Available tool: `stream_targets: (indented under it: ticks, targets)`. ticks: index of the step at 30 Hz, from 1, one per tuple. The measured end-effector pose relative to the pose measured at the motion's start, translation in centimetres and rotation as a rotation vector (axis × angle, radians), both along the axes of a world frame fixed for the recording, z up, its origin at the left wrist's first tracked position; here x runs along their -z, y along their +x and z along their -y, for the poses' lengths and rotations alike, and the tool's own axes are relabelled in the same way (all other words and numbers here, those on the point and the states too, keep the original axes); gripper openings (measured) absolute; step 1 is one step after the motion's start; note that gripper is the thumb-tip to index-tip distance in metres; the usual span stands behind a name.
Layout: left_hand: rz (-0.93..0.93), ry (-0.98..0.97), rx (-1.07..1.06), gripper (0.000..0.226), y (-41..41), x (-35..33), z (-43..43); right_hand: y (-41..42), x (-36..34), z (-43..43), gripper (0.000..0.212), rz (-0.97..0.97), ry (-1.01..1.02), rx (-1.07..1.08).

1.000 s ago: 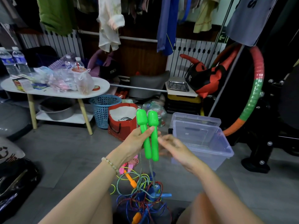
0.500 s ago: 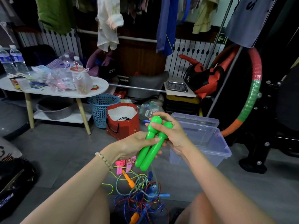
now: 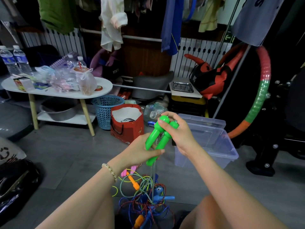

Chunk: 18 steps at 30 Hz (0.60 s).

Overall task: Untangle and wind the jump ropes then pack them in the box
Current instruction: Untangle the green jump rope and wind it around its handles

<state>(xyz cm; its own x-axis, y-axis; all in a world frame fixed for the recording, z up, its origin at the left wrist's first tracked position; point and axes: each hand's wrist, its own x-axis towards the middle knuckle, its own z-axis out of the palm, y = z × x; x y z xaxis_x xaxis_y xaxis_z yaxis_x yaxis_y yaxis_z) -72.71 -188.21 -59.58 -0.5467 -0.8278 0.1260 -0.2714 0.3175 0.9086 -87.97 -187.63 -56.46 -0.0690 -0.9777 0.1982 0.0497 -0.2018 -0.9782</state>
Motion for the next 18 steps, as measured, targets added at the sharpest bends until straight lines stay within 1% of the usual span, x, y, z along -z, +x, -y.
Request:
stream_targets:
  ticks: [2,4,7,9,12,14,16,18]
  targets:
    - [0.029,0.004,0.017,0.021,0.1,-0.1,0.0,-0.1,-0.1,0.0,0.021,-0.003,-0.004,-0.019]
    - [0.048,0.038,0.047,0.024,0.2,-0.2,0.0,-0.1,-0.1,0.0,0.021,-0.021,-0.022,-0.030]
    - [-0.065,0.157,0.110,0.029,0.2,-0.5,-0.1,0.1,0.1,0.0,0.024,0.002,-0.036,-0.011]
    - [-0.117,0.218,0.145,0.030,0.2,-0.7,-0.3,0.0,0.4,0.1,0.031,0.111,-0.003,-0.015]
    - [-0.112,0.272,0.176,0.021,-0.1,-0.6,-0.5,0.0,1.2,0.0,0.043,0.396,0.101,-0.074]
    - [-0.130,0.306,0.175,0.020,-0.3,-0.6,-0.4,0.4,1.7,-0.1,0.052,0.506,0.140,-0.105]
    - [-0.146,0.349,0.188,0.020,-0.5,-0.7,-0.4,0.6,2.0,-0.2,0.068,0.497,0.140,-0.111]
    - [-0.149,0.417,0.225,0.013,-0.6,-0.7,-0.6,0.7,1.9,-0.4,0.079,0.382,0.110,-0.077]
